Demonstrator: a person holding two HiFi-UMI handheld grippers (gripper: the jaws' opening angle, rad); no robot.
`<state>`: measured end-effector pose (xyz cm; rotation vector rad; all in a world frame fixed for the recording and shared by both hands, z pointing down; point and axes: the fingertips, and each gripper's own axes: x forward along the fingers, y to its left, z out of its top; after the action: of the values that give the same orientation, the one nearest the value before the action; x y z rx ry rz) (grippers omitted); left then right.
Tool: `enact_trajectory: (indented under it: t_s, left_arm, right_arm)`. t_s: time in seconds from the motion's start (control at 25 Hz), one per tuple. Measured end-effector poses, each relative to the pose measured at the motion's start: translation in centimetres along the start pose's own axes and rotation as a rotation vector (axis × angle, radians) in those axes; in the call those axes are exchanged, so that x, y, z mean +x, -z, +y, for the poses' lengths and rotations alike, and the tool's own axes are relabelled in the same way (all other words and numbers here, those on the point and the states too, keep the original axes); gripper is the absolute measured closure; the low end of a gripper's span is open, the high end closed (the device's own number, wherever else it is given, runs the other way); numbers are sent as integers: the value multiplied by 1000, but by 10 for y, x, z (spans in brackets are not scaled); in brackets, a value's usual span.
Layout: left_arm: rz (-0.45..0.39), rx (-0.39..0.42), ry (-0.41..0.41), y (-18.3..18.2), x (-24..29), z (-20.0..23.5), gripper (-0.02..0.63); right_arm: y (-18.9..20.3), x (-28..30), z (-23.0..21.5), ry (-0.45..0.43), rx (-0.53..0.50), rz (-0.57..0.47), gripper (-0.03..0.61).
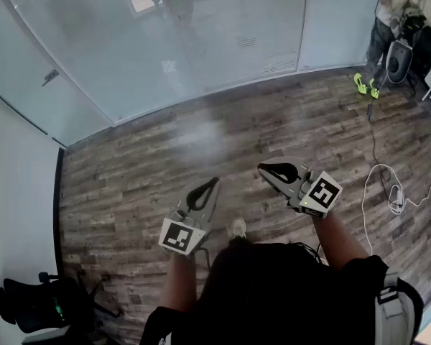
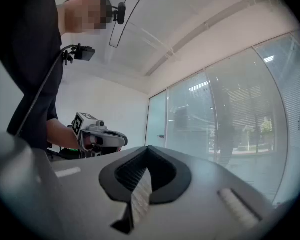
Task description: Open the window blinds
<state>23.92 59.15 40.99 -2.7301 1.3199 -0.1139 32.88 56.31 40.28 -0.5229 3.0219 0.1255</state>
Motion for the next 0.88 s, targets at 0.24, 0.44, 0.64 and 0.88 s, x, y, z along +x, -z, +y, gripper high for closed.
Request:
enact_trajectory:
  t_s: [0.24,0.44,0.64,0.88]
  left_arm:
    - [-1,6,7,-1,3,-2,609]
    - [-11,0,5,3,3,-1,610]
    - [-1,3,12,0,3,-1,609]
    - [5,0,15,0,6,0,609]
  right_arm:
    - [-2,-1,-1,1,7,-4,574]
    - [-8,-1,0,-3,14,-30,574]
    - [-9,0,-3,18,30,-48,574]
    - [-6,-1,-1,4,42,-40,574]
